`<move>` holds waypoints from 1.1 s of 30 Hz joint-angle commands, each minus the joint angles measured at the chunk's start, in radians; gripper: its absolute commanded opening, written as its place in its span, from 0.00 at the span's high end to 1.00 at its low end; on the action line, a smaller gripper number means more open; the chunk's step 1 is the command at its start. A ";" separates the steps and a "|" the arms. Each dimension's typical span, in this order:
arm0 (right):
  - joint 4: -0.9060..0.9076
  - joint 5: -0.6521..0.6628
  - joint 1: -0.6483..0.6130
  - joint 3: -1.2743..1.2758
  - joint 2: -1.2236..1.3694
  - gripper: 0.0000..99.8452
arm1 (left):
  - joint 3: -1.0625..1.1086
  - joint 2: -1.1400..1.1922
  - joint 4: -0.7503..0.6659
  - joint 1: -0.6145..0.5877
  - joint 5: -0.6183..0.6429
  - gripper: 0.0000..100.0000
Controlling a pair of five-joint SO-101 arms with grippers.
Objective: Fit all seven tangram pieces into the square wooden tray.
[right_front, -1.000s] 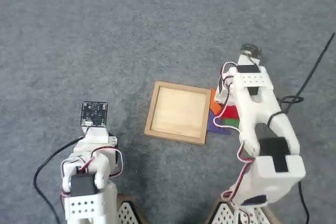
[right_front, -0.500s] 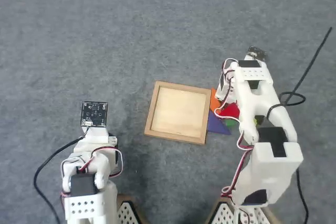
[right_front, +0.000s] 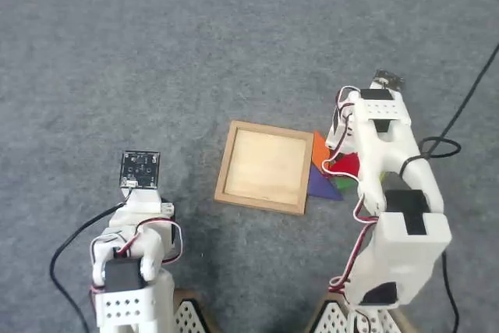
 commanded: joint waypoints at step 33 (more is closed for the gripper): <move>-0.071 0.193 0.019 0.074 -0.177 0.62 | -0.013 -0.018 0.003 -0.002 0.017 0.98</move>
